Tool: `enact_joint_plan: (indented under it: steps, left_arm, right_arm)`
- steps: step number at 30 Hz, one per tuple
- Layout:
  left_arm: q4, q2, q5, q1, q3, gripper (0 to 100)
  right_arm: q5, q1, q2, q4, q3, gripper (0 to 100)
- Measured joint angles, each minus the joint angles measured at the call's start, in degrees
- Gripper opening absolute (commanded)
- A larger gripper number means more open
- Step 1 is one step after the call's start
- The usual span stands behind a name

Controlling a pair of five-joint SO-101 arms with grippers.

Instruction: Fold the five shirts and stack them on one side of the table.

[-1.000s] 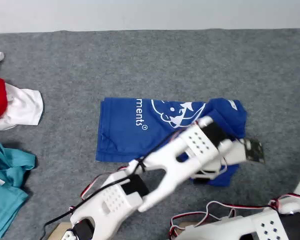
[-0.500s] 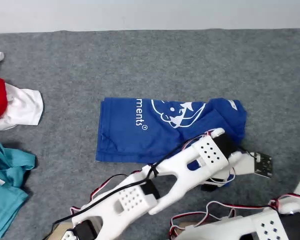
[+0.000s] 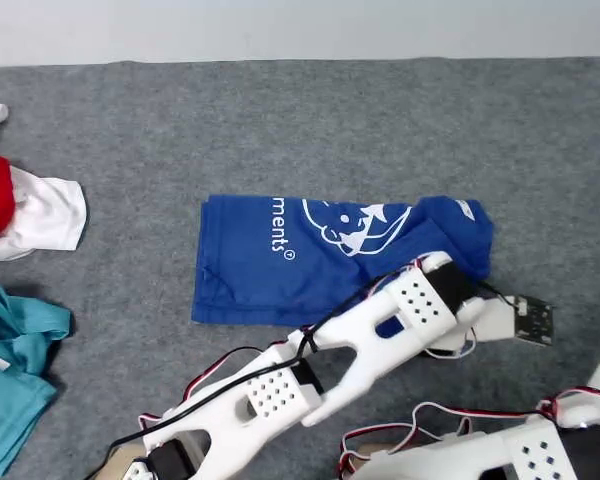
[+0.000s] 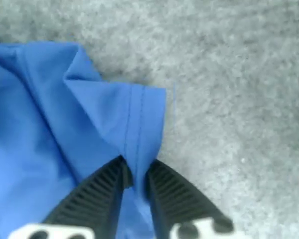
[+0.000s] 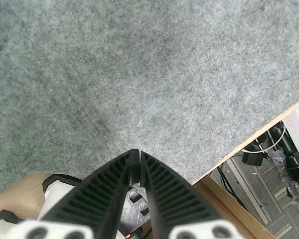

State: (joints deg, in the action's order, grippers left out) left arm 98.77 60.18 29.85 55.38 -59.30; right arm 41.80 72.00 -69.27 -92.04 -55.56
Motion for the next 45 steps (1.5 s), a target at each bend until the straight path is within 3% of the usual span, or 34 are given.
enact_joint_plan:
  steps: [16, 24, 31, 39, 45]
  left_arm:
    - [-0.09, -3.96, 0.09, -7.65, -0.88, 0]
    - [-5.98, -3.96, 0.09, -13.63, -0.88, 0]
    - [-8.7, -3.96, 0.0, -14.51, -0.88, 0]
    - [-10.81, -2.9, -1.93, -16.79, -0.88, 14]
    - [-10.9, -2.2, -3.78, -18.9, -0.88, 15]
  right_arm:
    - [0.0, 0.0, 0.0, 0.0, 0.0, 1.0]
    - [0.0, 0.0, 0.0, 0.0, 0.0, 1.0]
    - [0.0, 0.0, 0.0, 0.0, 0.0, 1.0]
    - [0.0, 0.0, 0.0, 0.0, 0.0, 1.0]
    - [0.0, 0.0, 0.0, 0.0, 0.0, 1.0]
